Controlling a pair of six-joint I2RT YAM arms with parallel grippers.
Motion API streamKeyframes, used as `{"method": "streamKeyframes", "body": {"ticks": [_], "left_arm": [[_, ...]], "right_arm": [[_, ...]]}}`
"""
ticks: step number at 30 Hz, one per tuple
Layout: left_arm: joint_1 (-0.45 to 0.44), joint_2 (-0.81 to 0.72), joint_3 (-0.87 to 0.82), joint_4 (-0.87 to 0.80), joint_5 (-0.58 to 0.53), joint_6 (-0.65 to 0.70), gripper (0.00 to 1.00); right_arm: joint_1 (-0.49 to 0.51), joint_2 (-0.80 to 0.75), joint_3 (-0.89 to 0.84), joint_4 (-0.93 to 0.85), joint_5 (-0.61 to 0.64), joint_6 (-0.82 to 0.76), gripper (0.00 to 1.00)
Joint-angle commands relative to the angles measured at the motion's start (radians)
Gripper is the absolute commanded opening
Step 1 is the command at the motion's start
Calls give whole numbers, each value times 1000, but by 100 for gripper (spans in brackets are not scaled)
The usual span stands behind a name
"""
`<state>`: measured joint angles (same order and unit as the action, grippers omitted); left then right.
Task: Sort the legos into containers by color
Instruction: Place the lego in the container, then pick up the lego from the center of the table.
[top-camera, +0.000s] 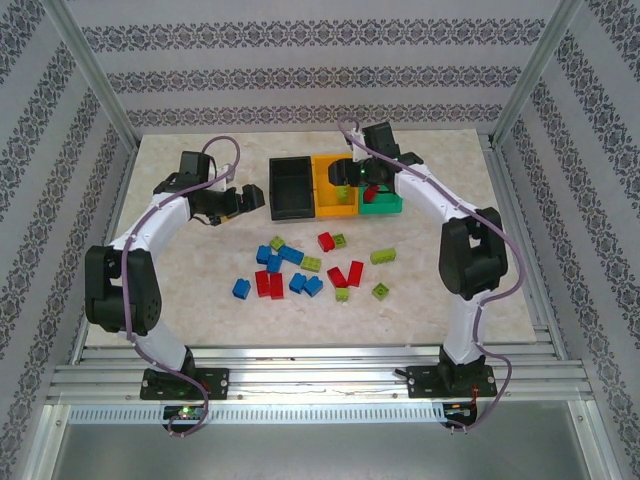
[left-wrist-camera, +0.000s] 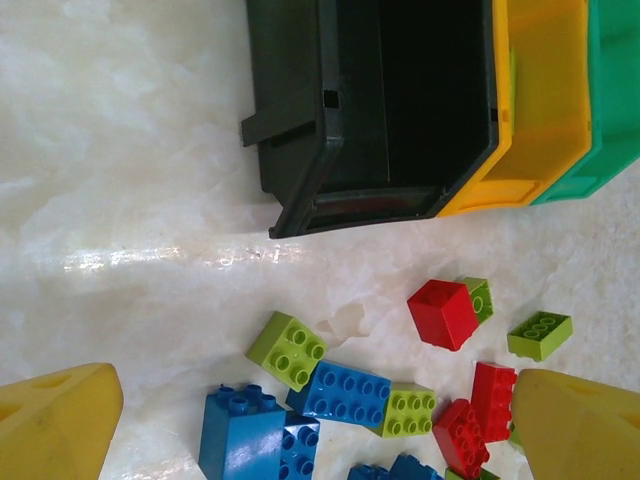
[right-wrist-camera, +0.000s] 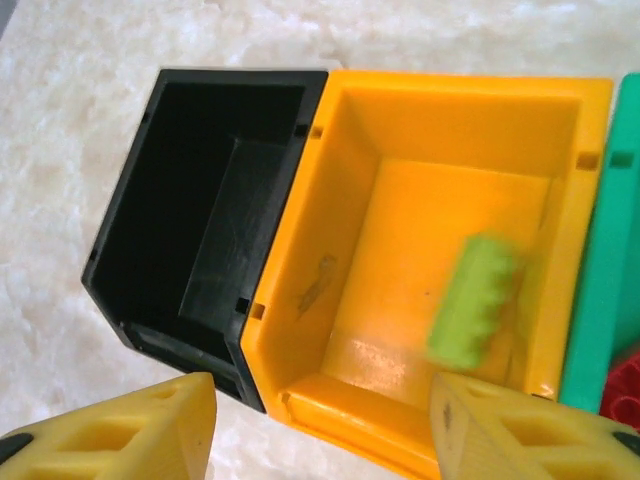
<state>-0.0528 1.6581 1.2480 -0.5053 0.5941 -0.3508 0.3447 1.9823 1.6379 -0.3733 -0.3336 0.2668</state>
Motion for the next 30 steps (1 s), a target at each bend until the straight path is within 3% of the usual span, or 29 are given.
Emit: {"method": "streamKeyframes", "body": {"ticks": [1,12,17,24,30], "left_arm": [[-21,-38,27,-46,-33,42,100],[-63,-2,35,-73,-60,77,100],[-103,14,52,-132,-127,113,96],[-210,26,57,-238,-270,124,88],[-246,56,-61,-211,-254,82,61]], "right_arm": [[13,-29,-47,48,-64,34,61],[52,-248,-408,155,-27,-31,61],[80,-346,-620,284,9,-62,61],[97,-421,-792,447,53,-20,60],[99,-447,-884,611,41,39,59]]}}
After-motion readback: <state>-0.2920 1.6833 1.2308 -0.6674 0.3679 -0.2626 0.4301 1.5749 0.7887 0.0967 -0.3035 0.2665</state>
